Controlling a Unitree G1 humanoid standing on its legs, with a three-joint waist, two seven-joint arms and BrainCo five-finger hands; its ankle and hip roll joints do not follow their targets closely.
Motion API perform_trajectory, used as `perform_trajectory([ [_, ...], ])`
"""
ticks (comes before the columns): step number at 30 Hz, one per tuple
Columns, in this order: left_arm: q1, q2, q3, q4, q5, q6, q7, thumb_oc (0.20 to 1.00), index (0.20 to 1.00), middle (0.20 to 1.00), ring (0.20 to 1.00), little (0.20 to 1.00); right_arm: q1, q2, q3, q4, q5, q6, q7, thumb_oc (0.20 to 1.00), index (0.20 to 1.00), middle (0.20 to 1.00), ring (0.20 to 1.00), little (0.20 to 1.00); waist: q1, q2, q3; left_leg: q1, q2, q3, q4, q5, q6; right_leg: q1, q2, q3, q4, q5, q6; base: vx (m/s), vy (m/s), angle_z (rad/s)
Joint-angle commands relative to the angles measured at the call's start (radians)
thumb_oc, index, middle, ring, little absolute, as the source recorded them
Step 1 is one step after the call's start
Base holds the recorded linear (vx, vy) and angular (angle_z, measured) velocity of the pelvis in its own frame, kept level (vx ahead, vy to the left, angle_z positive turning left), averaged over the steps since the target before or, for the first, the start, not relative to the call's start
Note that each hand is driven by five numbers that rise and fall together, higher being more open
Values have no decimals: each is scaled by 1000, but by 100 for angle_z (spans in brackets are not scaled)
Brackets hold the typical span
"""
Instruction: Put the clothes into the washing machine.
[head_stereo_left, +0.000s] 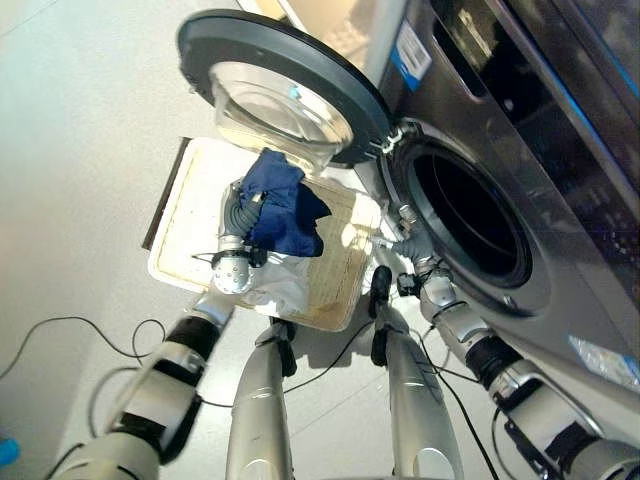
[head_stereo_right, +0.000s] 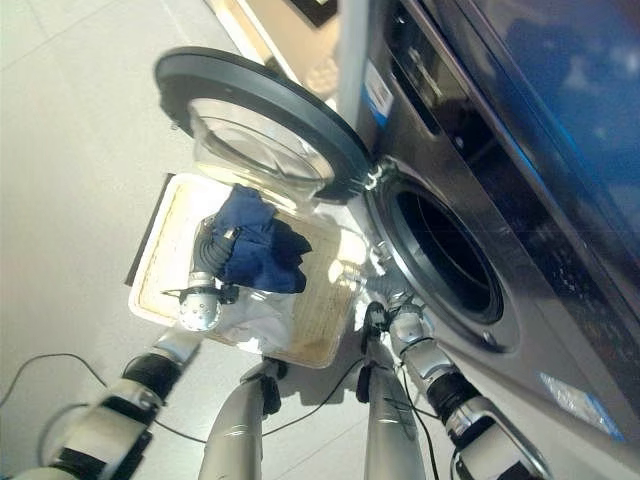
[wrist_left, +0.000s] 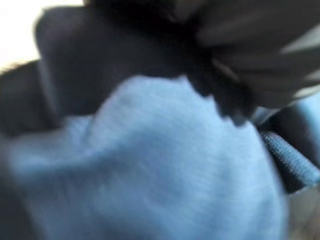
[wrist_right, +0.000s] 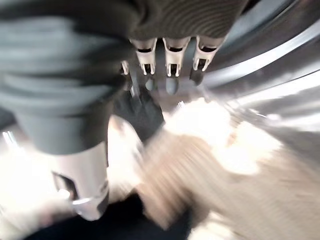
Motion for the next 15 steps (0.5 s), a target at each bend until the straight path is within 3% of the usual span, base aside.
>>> perform_trajectory([
  [1,-80,44,-38,-63,-289,-47,-173,200,200,200,200,200,-44,-9,-14,-53,-37,-20,142,1000,1000,1000,1000,1000,22,44,3,26,-84,43,-85,5,-13,-3,-12,-63,163,-160,99,33,-101,4],
  [3,-80,44,-38,-63,-289,-47,-173,200,200,200,200,200,-44,-9,-14,-53,-37,-20,142,1000,1000,1000,1000,1000,22,44,3,26,-84,43,-85,5,-13,-3,-12,-63,163,-160,99,31,-94,11],
  [4,-78,-20,-48,-119,-415,11,-313,200,200,200,200,200,-150,-12,14,22,-159,22,115,1000,1000,1000,1000,1000,43,63,3,23,-102,22,-81,3,-7,2,-20,-71,163,-158,97,34,-105,10],
  [7,-79,-31,-65,-155,-433,53,-375,200,200,200,200,200,-202,-9,13,21,-161,47,133,1000,1000,1000,1000,1000,54,73,3,19,-112,16,-75,1,-3,4,-25,-76,159,-154,95,22,-70,12],
  [15,-96,-37,-103,-202,-454,125,-453,200,200,200,200,200,-282,3,53,18,-142,95,252,1000,1000,1000,1000,1000,69,83,3,6,-127,2,-57,0,5,3,-32,-79,157,-146,89,15,-28,5],
])
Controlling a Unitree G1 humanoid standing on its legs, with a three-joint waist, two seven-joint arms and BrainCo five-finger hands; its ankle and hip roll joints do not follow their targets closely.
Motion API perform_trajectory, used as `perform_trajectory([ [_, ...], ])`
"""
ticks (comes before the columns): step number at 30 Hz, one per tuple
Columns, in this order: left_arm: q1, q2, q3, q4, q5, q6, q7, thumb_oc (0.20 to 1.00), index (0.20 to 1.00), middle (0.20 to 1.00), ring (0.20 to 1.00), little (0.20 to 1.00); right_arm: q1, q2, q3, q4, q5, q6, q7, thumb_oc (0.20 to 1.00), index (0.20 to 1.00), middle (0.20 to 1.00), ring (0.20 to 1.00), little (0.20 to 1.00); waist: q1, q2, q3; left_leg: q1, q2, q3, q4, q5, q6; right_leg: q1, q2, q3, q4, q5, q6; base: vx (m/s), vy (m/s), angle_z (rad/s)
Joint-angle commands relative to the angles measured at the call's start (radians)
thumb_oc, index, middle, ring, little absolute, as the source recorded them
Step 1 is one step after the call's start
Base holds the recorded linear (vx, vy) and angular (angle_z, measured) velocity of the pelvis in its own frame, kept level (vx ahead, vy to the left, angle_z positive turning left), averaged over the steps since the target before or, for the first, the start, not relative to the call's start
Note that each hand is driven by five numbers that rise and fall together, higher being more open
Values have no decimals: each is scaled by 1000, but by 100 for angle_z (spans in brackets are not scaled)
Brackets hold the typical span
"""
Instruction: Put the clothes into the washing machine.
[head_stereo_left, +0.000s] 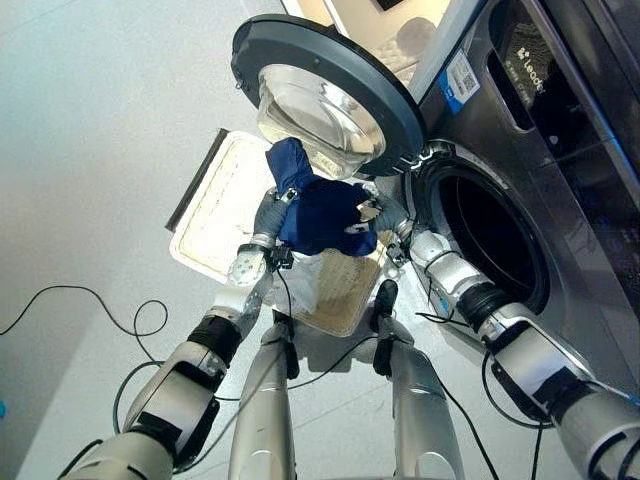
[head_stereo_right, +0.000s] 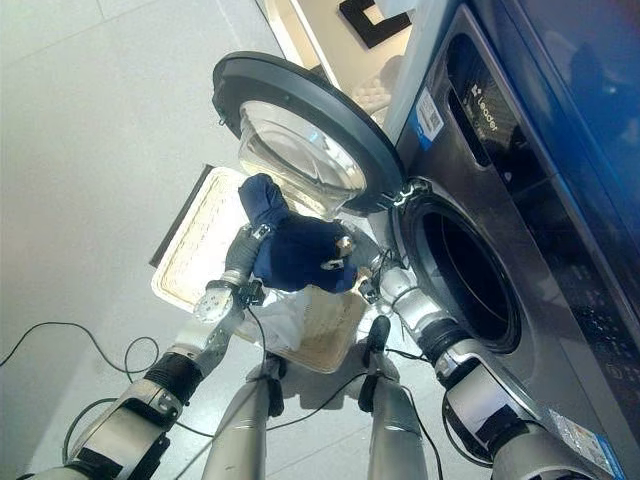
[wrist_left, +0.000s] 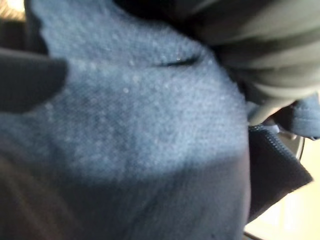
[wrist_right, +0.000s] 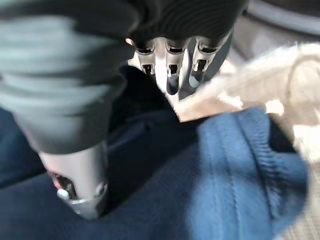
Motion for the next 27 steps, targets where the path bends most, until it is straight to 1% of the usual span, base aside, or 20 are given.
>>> perform_trajectory([
  [1,-74,-27,-23,-88,-32,-5,-54,200,200,200,200,200,-45,-37,25,-50,-12,4,56,1000,1000,1000,1000,1000,26,76,-2,-14,-102,38,-17,-29,4,-19,-9,-44,144,-126,88,13,-14,3],
  [3,-79,-30,-29,-88,-30,3,-63,200,200,200,200,200,-53,-35,29,-43,-8,3,61,1000,1000,1000,1000,1000,27,77,-2,-16,-103,37,-15,-28,5,-20,-9,-44,145,-125,87,12,-12,5],
  [5,-91,-32,-45,-90,-33,31,-91,200,200,200,200,200,-65,-23,35,-33,22,6,88,1000,1000,1000,1000,1000,27,78,-2,-24,-106,35,-7,-28,7,-25,-10,-42,146,-121,86,6,-7,2],
  [7,-92,-33,-50,-89,-33,36,-98,200,200,200,200,200,-66,-21,36,-32,30,8,97,1000,1000,1000,1000,1000,27,78,-2,-24,-107,34,-7,-28,8,-25,-10,-41,145,-120,86,9,-1,3],
  [8,-96,-37,-63,-84,-34,43,-118,200,200,200,200,200,-66,-8,36,-26,63,20,129,1000,1000,1000,1000,1000,26,79,-2,-27,-109,31,-3,-26,8,-27,-9,-37,144,-117,85,16,-4,8],
  [10,-99,-39,-68,-83,-34,46,-121,200,200,200,200,200,-68,-3,36,-20,68,22,143,1000,1000,1000,1000,1000,26,79,-2,-28,-110,30,-3,-26,9,-28,-8,-35,144,-116,85,11,-1,7],
  [11,-107,-47,-80,-81,-30,50,-129,200,200,200,200,200,-68,12,41,-7,101,39,194,1000,1000,1000,1000,1000,26,79,-2,-26,-111,30,-5,-24,9,-26,-7,-33,139,-113,85,8,3,4],
  [15,-124,-55,-101,-74,-41,60,-156,200,200,200,200,200,-63,31,47,22,180,36,287,1000,1000,1000,1000,1000,26,79,-2,-34,-114,27,3,-22,11,-31,-8,-31,142,-110,83,3,1,1],
  [17,-126,-56,-105,-73,-44,61,-159,200,200,200,200,200,-62,33,48,26,192,35,293,1000,1000,1000,1000,1000,26,79,-2,-34,-114,27,3,-21,11,-31,-9,-31,143,-109,83,0,0,0],
  [20,-136,-66,-118,-71,-61,70,-180,200,200,200,200,200,-57,45,36,39,278,17,309,1000,1000,1000,1000,1000,24,78,-2,-35,-116,27,2,-19,10,-30,-6,-29,136,-105,83,0,0,0],
  [22,-139,-69,-120,-68,-71,73,-191,200,200,200,200,200,-57,51,28,41,298,14,312,1000,1000,1000,1000,1000,23,78,-2,-35,-116,26,1,-18,9,-31,-5,-28,136,-104,83,0,0,0],
  [24,-140,-78,-126,-73,-89,93,-216,200,200,200,200,200,-54,63,11,48,357,7,316,1000,1000,1000,1000,1000,21,79,-2,-33,-117,26,-3,-16,9,-29,-3,-28,131,-102,83,0,0,0],
  [27,-140,-82,-128,-77,-92,101,-221,200,200,200,200,200,-54,66,5,51,368,4,319,1000,1000,1000,1000,1000,20,79,-2,-32,-118,25,-4,-15,9,-29,-2,-28,129,-101,83,0,0,0],
])
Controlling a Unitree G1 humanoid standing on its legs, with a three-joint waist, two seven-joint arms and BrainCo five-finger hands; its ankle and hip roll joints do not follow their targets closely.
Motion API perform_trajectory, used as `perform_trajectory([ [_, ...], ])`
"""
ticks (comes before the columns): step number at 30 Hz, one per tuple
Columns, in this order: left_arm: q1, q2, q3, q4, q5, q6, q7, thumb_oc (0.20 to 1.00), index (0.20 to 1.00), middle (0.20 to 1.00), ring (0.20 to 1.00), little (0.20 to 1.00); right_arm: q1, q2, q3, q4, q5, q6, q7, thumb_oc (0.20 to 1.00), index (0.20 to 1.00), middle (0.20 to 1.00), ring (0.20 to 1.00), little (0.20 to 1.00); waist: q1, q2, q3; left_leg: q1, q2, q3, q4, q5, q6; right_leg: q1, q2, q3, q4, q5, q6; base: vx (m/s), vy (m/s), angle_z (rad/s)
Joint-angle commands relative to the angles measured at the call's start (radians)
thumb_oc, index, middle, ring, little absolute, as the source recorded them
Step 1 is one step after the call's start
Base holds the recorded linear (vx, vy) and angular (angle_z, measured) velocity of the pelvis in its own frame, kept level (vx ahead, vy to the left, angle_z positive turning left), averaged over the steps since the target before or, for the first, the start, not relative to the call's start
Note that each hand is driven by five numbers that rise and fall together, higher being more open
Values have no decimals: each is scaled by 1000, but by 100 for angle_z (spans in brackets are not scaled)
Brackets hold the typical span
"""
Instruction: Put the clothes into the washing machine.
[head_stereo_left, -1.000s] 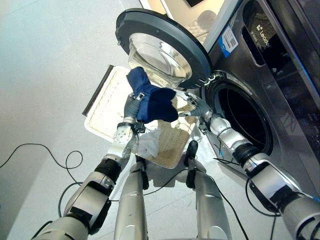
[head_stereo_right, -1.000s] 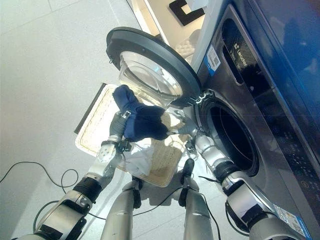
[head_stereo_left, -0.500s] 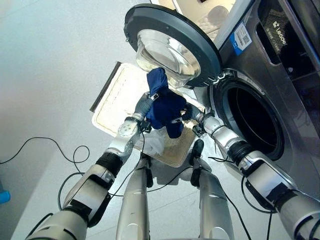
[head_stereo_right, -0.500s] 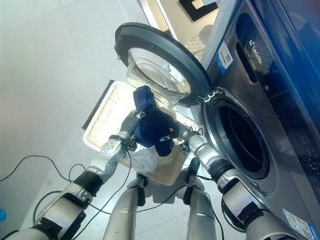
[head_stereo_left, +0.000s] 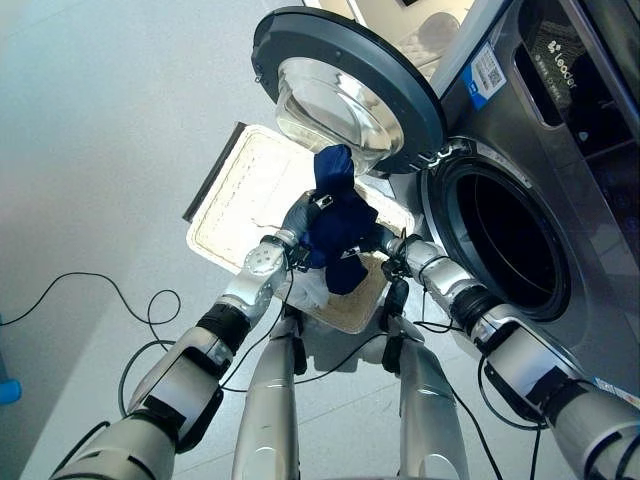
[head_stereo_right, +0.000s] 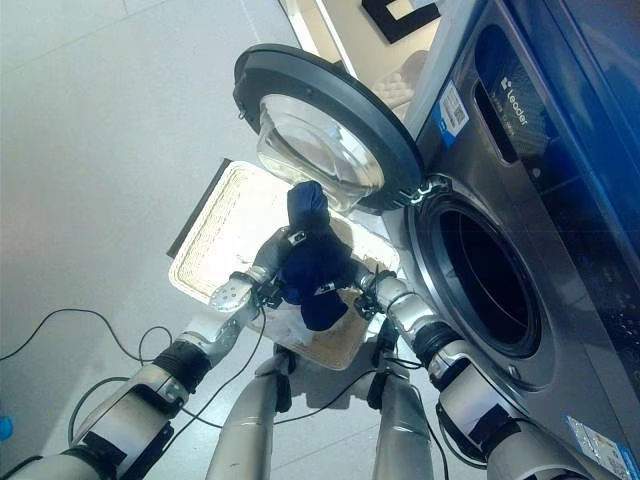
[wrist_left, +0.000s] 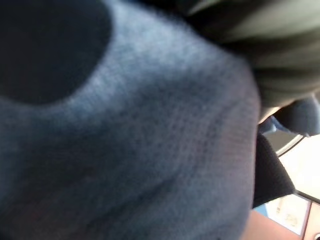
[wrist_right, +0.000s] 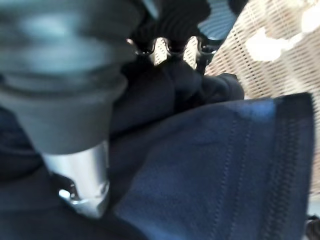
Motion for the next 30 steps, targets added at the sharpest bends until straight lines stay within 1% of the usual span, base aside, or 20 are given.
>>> perform_trajectory([
  [1,-55,-72,-19,-80,-58,-1,-69,200,200,200,200,200,-49,22,-26,-22,108,-72,36,1000,1000,1000,1000,1000,-2,64,-12,-26,-98,33,-11,-24,-3,-14,24,-25,87,-90,78,0,0,0],
  [2,-54,-72,-25,-84,-67,4,-79,200,200,200,200,200,-49,23,-40,-19,147,-92,43,1000,1000,1000,1000,1000,-2,66,-12,-25,-99,34,-15,-23,-2,-15,25,-26,84,-88,79,0,0,0],
  [6,-51,-72,-28,-84,-75,7,-83,200,200,200,200,200,-50,21,-47,-17,170,-97,50,1000,1000,1000,1000,1000,-2,66,-12,-27,-99,34,-14,-23,-2,-17,25,-27,86,-87,78,0,0,0],
  [7,-49,-74,-28,-83,-76,13,-87,200,200,200,200,200,-49,26,-68,-14,237,-119,59,1000,1000,1000,1000,1000,-3,67,-12,-31,-99,34,-9,-24,-4,-21,24,-27,90,-87,79,0,0,0],
  [8,-47,-74,-28,-80,-78,18,-85,200,200,200,200,200,-47,33,-86,-19,296,-122,59,200,200,200,200,200,-5,68,-12,-30,-97,35,-10,-24,-4,-22,26,-25,92,-88,79,0,0,0],
  [10,-46,-77,-26,-77,-75,23,-85,200,200,200,200,200,-43,41,-111,-20,342,-118,52,200,200,200,200,200,-7,68,-12,-31,-97,35,-10,-25,-4,-25,26,-25,93,-89,80,0,0,0],
  [14,-44,-84,-26,-70,-62,22,-75,200,200,200,200,200,-38,52,-136,-9,367,-127,40,200,200,200,200,200,-11,69,-12,-31,-93,39,-17,-22,-5,-27,29,-25,88,-87,80,0,0,0],
  [25,-44,-84,-32,-49,-47,21,-69,200,200,200,200,200,-31,57,-157,8,429,-135,50,200,200,200,200,200,-15,69,-12,-32,-89,46,-19,-22,-7,-28,30,-25,84,-87,81,0,0,0],
  [27,-47,-81,-36,-40,-16,28,-59,200,200,200,200,200,-27,61,-166,10,459,-142,43,200,200,200,200,200,-20,69,-12,-34,-88,49,-18,-21,-8,-32,32,-21,83,-84,82,0,0,0],
  [28,-50,-75,-45,-26,29,41,-55,1000,1000,1000,1000,1000,-20,64,-175,11,490,-149,33,200,200,200,200,200,-24,70,-12,-35,-88,52,-19,-21,-8,-35,35,-18,81,-82,83,0,0,0],
  [30,-54,-68,-53,-22,61,47,-44,1000,1000,1000,1000,1000,-15,65,-182,14,505,-160,25,200,200,200,200,200,-27,70,-12,-37,-87,55,-19,-21,-8,-37,36,-16,78,-80,83,0,0,0],
])
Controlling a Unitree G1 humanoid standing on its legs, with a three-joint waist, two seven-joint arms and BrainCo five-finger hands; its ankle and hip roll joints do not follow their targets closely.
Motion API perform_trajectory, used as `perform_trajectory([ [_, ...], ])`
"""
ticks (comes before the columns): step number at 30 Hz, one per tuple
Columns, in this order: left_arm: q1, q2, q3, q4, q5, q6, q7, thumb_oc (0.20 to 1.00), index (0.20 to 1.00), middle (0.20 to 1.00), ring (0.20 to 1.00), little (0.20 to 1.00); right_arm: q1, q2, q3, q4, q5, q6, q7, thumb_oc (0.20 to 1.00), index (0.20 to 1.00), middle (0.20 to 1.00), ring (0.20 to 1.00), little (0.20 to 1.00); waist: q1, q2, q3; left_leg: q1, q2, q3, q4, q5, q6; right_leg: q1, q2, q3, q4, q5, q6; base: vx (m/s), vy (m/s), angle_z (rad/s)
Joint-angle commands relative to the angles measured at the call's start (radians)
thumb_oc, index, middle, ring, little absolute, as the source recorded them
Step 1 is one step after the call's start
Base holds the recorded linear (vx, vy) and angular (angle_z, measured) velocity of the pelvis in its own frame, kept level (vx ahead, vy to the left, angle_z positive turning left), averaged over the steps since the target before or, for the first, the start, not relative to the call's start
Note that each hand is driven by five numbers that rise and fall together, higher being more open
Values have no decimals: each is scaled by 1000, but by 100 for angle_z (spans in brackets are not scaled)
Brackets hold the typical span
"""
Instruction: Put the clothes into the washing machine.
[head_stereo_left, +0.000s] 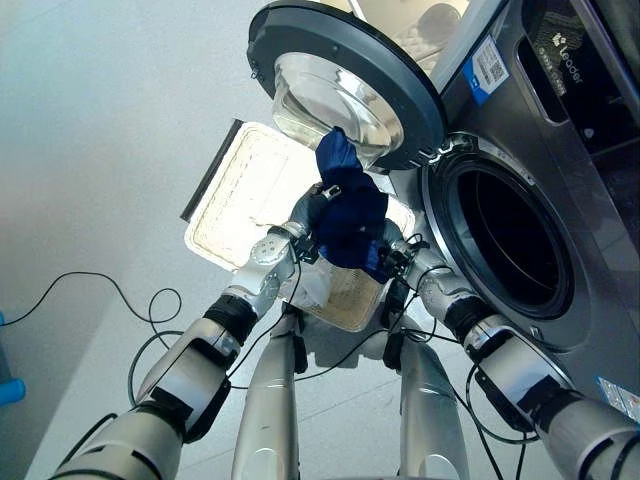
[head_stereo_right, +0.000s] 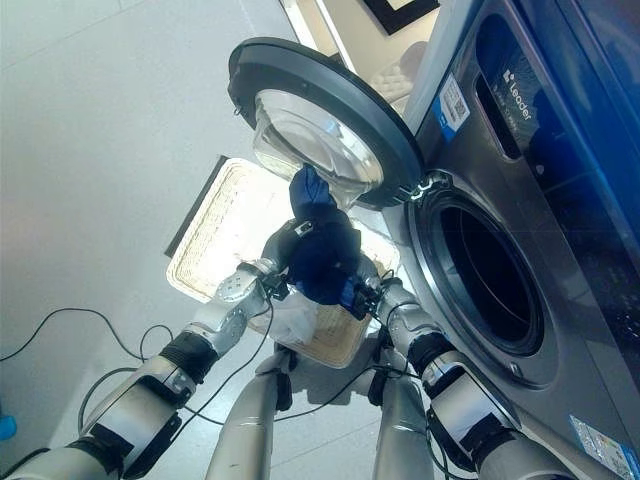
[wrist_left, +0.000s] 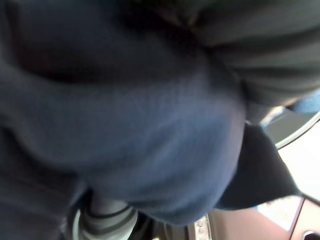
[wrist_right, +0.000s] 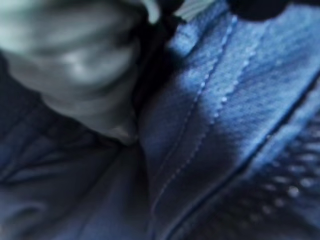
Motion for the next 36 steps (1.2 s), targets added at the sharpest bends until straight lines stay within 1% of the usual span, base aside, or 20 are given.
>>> perform_trajectory([
  [1,-20,-60,-60,-19,136,13,11,1000,1000,1000,1000,1000,-64,-2,-59,-36,113,-103,0,200,200,200,200,200,-6,71,-12,-20,-77,56,-21,-23,-8,-8,44,-30,60,-73,81,1,17,-4],
  [4,-20,-55,-60,-8,156,17,24,1000,1000,1000,1000,1000,-53,3,-68,-31,127,-124,-10,200,200,200,200,200,-9,71,-12,-20,-76,59,-21,-24,-8,-10,46,-27,61,-74,82,2,16,-8],
  [5,-19,-53,-59,1,178,20,35,1000,1000,1000,1000,1000,-46,5,-74,-28,147,-143,-22,200,200,200,200,200,-12,72,-12,-20,-75,62,-22,-24,-8,-11,46,-26,59,-74,82,1,16,-6],
  [6,-19,-53,-59,1,178,20,35,1000,1000,1000,1000,1000,-46,5,-74,-28,147,-143,-22,200,200,200,200,200,-12,72,-12,-20,-75,62,-22,-24,-8,-11,46,-26,59,-74,82,8,29,-5],
  [7,-17,-46,-65,22,265,0,90,1000,1000,1000,1000,1000,-25,18,-99,-22,207,-194,-58,200,200,200,200,200,-19,72,-12,-21,-72,67,-21,-24,-9,-14,51,-19,59,-74,83,8,38,-6],
  [8,-18,-40,-71,35,339,-25,141,1000,1000,1000,1000,1000,-12,25,-114,-15,235,-215,-74,200,200,200,200,200,-24,73,-12,-22,-70,72,-22,-24,-10,-17,53,-15,59,-75,84,7,52,-9],
  [11,-18,-33,-74,50,419,-43,200,1000,1000,1000,1000,1000,6,42,-131,-3,276,-231,-93,200,200,200,200,200,-29,75,-12,-19,-67,80,-30,-22,-12,-17,58,-12,52,-74,83,-1,51,-18],
  [12,-15,-32,-72,70,456,-59,244,1000,1000,1000,1000,1000,24,51,-144,17,319,-240,-84,200,200,200,200,200,-36,78,-12,-17,-66,87,-38,-20,-13,-16,64,-8,43,-74,82,2,75,-24],
  [16,-8,-37,-66,104,543,-94,364,1000,1000,1000,1000,1000,59,71,-178,64,429,-246,-45,200,200,200,200,200,-55,87,-12,-10,-67,101,-54,-17,-16,-15,81,7,23,-73,78,4,91,-19],
  [18,-5,-47,-58,123,519,-106,409,1000,1000,1000,1000,1000,67,71,-201,87,489,-244,-38,200,200,200,200,200,-67,101,-12,-6,-69,113,-54,-17,-19,-16,85,19,19,-76,75,17,132,-14],
  [19,-4,-49,-56,126,517,-108,417,1000,1000,1000,1000,1000,68,71,-205,92,496,-242,-34,200,200,200,200,200,-68,103,-12,-5,-69,115,-54,-17,-20,-16,85,20,18,-76,74,23,144,-12],
  [22,3,-65,-31,157,483,-116,507,1000,1000,1000,1000,1000,76,71,-249,123,606,-259,-26,200,200,200,200,200,-83,119,-12,3,-69,133,-51,-17,-24,-18,88,36,20,-81,70,27,129,-21],
  [24,9,-70,-15,174,466,-121,544,1000,1000,1000,1000,1000,77,70,-280,130,684,-260,-18,200,200,200,200,200,-88,126,-12,4,-69,138,-49,-18,-25,-19,88,40,22,-85,68,20,81,-8],
  [26,14,-77,-4,187,449,-123,570,1000,1000,1000,1000,1000,71,68,-308,140,754,-276,-13,200,200,200,200,200,-90,131,-12,5,-68,141,-47,-19,-27,-19,87,41,24,-87,67,6,25,-1],
  [27,14,-77,-4,187,449,-123,570,1000,1000,1000,1000,1000,71,68,-308,140,754,-276,-13,200,200,200,200,200,-90,131,-12,5,-68,141,-47,-19,-27,-19,87,41,24,-87,67,12,19,-5],
  [30,21,-78,18,212,413,-120,605,1000,1000,1000,1000,1000,53,58,-372,150,882,-323,-14,200,200,200,200,200,-91,139,-12,7,-67,142,-41,-24,-27,-20,86,43,36,-94,68,15,10,-2],
  [32,21,-80,31,226,402,-117,618,1000,1000,1000,1000,1000,28,45,-413,157,918,-351,-22,200,200,200,200,200,-89,142,-12,-4,-67,142,-36,-21,-26,-31,84,42,41,-89,68,9,-12,-2],
  [33,29,-78,37,238,392,-113,614,1000,1000,1000,1000,1000,11,26,-439,164,941,-381,-35,200,200,200,200,200,-84,145,-12,2,-69,139,-29,-30,-27,-24,79,36,48,-97,71,27,-33,-3],
  [36,45,-60,46,257,372,-125,587,1000,1000,1000,1000,1000,-29,-27,-476,164,987,-428,-45,200,200,200,200,200,-71,146,-12,-8,-73,130,-17,-36,-26,-26,71,23,54,-98,73,12,-73,-1],
])
